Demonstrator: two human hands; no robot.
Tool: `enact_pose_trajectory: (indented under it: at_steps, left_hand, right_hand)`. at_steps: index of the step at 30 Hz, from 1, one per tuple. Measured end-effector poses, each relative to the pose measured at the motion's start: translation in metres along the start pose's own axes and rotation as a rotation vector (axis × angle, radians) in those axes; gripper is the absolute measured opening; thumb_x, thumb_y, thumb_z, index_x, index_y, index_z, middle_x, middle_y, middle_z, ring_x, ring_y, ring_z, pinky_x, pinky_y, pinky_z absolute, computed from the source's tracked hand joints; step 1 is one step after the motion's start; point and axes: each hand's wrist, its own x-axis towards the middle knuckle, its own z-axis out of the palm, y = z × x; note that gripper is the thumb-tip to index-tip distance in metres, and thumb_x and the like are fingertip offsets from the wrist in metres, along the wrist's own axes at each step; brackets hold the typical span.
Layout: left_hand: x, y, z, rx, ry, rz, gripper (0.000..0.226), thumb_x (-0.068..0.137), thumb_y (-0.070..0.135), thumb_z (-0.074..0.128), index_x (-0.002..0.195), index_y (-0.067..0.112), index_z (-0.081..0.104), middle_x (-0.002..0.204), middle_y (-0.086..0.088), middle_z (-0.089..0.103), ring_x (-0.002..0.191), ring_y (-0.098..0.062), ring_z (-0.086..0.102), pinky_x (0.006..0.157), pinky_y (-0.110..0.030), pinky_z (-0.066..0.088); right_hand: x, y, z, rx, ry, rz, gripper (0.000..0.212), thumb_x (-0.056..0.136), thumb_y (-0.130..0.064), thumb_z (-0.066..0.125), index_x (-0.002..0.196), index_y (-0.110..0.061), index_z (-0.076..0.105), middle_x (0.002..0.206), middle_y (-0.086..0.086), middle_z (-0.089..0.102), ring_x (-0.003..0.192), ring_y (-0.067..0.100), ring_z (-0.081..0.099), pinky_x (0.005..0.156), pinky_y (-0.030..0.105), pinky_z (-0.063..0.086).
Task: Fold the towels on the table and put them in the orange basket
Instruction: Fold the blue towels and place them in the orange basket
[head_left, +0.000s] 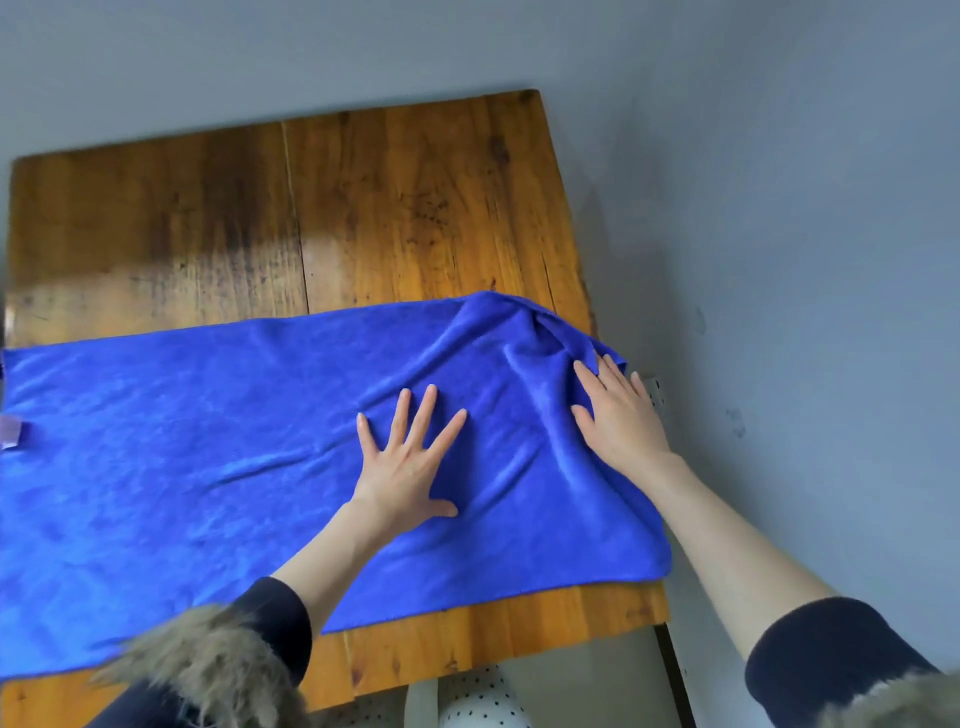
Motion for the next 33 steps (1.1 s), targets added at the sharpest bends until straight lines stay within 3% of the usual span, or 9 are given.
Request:
enact_pose_trajectory:
  at_steps: [7,10,12,14,18,24,27,29,33]
  left_hand:
    - [0.0,0.018,0.002,-0.035,-0.017,-0.006,0.111,0.073,0.059,0.065,0.144,0.037,-0.018,0.152,-0.003,-0.031,0.14,-0.032,-0.025,0.104,-0.071,0.003]
    - [0.001,0.019,-0.005,-0.189,0.045,-0.028,0.076,0.088,0.041,0.057,0.148,0.034,0.011,0.157,0.001,-0.014,0.144,-0.027,-0.015,0.108,-0.064,0.006]
    - [0.001,0.024,-0.013,-0.465,0.233,-0.086,0.042,0.094,0.027,0.051,0.136,0.022,0.046,0.152,-0.003,0.027,0.143,-0.027,0.015,0.109,-0.051,0.02]
    - [0.003,0.029,-0.024,-0.843,0.373,-0.244,0.024,0.096,0.022,0.049,0.113,0.015,0.064,0.125,-0.003,0.059,0.119,-0.024,0.048,0.095,-0.037,0.04]
    - [0.015,0.037,-0.047,-1.668,0.088,-0.566,0.025,0.096,0.03,0.047,0.099,0.011,0.062,0.097,-0.009,0.066,0.083,-0.019,0.062,0.075,-0.032,0.054]
    - [0.038,0.052,-0.047,-1.387,-0.015,-0.521,0.034,0.084,0.035,0.066,0.107,0.014,0.054,0.096,-0.008,0.06,0.069,-0.015,0.059,0.06,-0.024,0.053]
    - [0.047,0.055,-0.047,-1.306,0.074,-0.551,0.018,0.086,0.024,0.063,0.085,0.011,0.05,0.08,-0.011,0.048,0.055,-0.018,0.048,0.057,-0.025,0.053]
    - [0.051,0.054,-0.047,-1.334,0.122,-0.573,0.021,0.088,0.02,0.059,0.075,0.008,0.048,0.076,-0.009,0.047,0.054,-0.017,0.05,0.066,-0.03,0.056]
    - [0.046,0.046,-0.055,-1.514,0.183,-0.512,0.012,0.088,0.015,0.061,0.077,0.01,0.059,0.068,-0.002,0.061,0.067,-0.017,0.064,0.076,-0.029,0.055]
  right_hand:
    - [-0.01,0.001,-0.003,0.214,0.289,0.007,0.033,0.093,-0.01,0.051,0.126,-0.007,0.056,0.122,0.007,0.062,0.115,0.025,0.054,0.102,0.033,0.031]
    - [-0.016,-0.011,-0.004,0.315,0.33,0.004,0.029,0.093,-0.006,0.049,0.12,-0.006,0.061,0.114,0.007,0.066,0.107,0.026,0.057,0.095,0.032,0.035]
    - [-0.021,-0.026,-0.008,0.411,0.315,-0.011,0.029,0.093,-0.007,0.049,0.119,-0.007,0.062,0.112,0.005,0.066,0.106,0.023,0.057,0.091,0.029,0.039]
    - [-0.028,-0.045,-0.01,0.473,0.217,-0.111,0.031,0.093,-0.01,0.049,0.122,-0.011,0.061,0.117,0.002,0.065,0.109,0.021,0.056,0.091,0.027,0.04]
    - [-0.048,-0.07,-0.001,0.514,0.0,-0.3,0.037,0.092,-0.012,0.051,0.127,-0.02,0.058,0.126,-0.004,0.062,0.116,0.014,0.053,0.097,0.025,0.039]
    - [-0.075,-0.026,0.014,0.374,0.255,0.013,0.035,0.093,-0.019,0.053,0.128,-0.013,0.055,0.122,0.001,0.059,0.113,0.02,0.051,0.095,0.035,0.043]
    - [-0.08,0.009,0.018,0.242,0.143,0.219,0.053,0.092,-0.028,0.054,0.14,-0.016,0.037,0.137,0.004,0.044,0.124,0.022,0.042,0.099,0.038,0.04]
    - [-0.079,0.025,0.021,0.247,0.039,0.358,0.058,0.092,-0.032,0.053,0.143,-0.017,0.029,0.142,0.004,0.039,0.129,0.024,0.038,0.102,0.043,0.037]
    - [-0.085,0.039,0.027,0.259,0.012,0.501,0.032,0.095,-0.029,0.049,0.123,-0.015,0.051,0.125,0.005,0.053,0.116,0.024,0.049,0.096,0.043,0.037]
